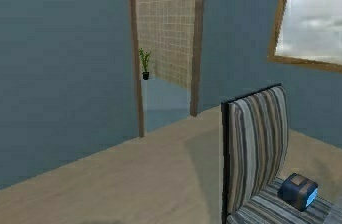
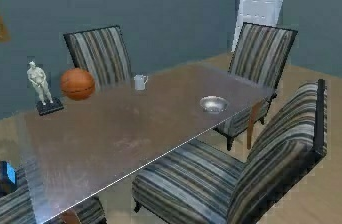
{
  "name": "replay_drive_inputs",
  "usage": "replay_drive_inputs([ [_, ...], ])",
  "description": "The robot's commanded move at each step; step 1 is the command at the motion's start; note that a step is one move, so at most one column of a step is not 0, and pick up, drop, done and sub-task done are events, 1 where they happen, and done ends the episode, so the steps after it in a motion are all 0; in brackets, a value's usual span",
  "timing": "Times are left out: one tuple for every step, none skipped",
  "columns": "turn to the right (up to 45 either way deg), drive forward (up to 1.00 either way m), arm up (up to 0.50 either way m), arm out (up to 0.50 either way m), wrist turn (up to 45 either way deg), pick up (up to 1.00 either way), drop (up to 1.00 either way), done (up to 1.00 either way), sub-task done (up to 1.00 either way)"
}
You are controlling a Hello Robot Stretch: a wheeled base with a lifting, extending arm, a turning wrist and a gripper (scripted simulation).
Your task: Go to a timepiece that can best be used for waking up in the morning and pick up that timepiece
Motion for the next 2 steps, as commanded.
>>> replay_drive_inputs([
  [0.0,1.00,0.00,0.00,0.0,0.00,0.00,0.00,0.00],
  [9.0,0.00,0.00,0.00,0.0,0.00,0.00,0.00,0.00],
])
